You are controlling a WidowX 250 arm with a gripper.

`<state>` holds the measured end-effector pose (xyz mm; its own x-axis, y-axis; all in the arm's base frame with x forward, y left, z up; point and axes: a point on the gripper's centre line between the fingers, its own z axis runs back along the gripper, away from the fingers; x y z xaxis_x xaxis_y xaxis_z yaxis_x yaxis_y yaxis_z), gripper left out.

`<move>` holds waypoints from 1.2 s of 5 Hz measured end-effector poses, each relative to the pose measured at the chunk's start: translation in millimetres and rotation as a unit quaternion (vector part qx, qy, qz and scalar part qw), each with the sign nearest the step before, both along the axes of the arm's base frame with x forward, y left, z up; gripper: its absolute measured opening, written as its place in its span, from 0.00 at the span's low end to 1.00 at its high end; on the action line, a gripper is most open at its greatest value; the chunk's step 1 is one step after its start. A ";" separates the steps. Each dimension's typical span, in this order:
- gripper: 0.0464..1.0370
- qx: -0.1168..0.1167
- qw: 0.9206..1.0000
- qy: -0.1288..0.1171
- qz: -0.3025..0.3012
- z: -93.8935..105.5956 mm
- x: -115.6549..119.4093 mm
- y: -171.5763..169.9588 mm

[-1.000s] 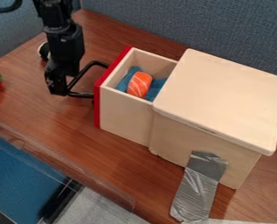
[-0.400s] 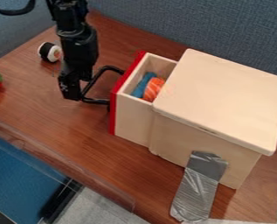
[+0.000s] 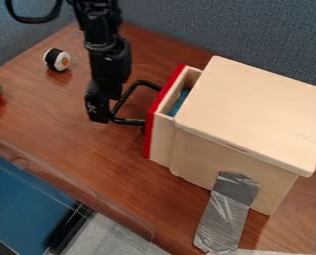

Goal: Close the drawer

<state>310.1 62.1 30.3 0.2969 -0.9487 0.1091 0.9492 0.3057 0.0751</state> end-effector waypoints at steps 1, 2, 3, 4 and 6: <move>0.96 0.000 1.000 0.002 -0.009 -4.7 -1.4 -12.2; 0.96 -0.002 1.000 0.003 -0.014 -6.1 -0.7 -25.1; 0.96 -0.001 1.000 -0.002 -0.015 -8.5 -0.2 -34.5; 0.96 -0.002 1.000 -0.004 -0.015 -8.1 1.5 -41.2; 0.96 -0.008 1.000 0.005 -0.015 -12.6 1.2 -51.4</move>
